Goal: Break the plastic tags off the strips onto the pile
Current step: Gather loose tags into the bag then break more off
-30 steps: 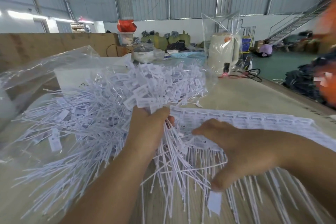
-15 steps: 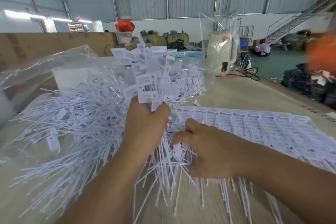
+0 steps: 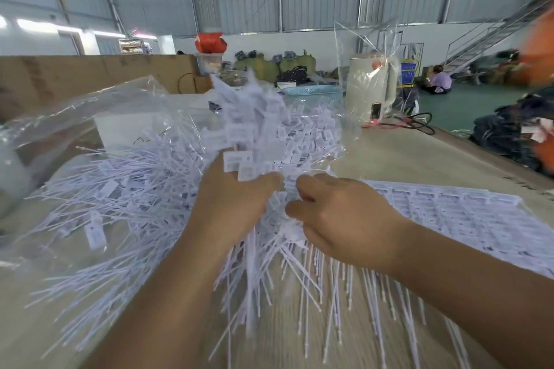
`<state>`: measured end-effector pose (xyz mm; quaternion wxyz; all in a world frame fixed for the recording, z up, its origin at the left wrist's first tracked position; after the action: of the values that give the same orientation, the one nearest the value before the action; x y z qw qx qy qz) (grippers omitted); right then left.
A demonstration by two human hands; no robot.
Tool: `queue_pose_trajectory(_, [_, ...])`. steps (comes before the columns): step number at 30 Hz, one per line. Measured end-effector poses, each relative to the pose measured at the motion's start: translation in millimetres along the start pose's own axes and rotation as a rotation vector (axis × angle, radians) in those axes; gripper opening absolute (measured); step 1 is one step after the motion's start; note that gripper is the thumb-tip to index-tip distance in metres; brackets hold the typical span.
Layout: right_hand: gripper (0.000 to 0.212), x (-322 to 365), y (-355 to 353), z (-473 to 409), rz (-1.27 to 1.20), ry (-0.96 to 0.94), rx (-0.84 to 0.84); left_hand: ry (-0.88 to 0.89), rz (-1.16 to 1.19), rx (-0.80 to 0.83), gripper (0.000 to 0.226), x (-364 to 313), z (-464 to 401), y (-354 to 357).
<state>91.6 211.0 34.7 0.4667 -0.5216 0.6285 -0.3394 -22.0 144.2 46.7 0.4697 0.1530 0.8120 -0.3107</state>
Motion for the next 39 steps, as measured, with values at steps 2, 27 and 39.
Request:
queue_pose_trajectory(2, [0.023,-3.0,-4.1,-3.0,-0.031,0.003,-0.095,-0.089,-0.039,0.172,0.018,11.3,-1.3,17.4])
queue_pose_trajectory(27, [0.057,-41.7,40.8,16.2,-0.517,0.753,0.205,-0.092,-0.192,0.217,0.019,22.2,-8.2,11.1])
queue_pose_trajectory(39, [0.038,-16.7,72.8,-11.0,-1.050,0.741,0.242,-0.084,-0.222,0.151,0.014,22.4,-9.8,2.3])
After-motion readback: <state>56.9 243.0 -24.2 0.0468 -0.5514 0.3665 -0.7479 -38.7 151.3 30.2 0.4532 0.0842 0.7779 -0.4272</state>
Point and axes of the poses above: each hand's wrist, its own z-axis away from the middle knuckle, its own y-axis out of the palm, x = y × z, the point moved 8 cm from there along -z, towards the middle knuckle, and after that the axes turned 6 degrees about x, right-handed, at the moved point
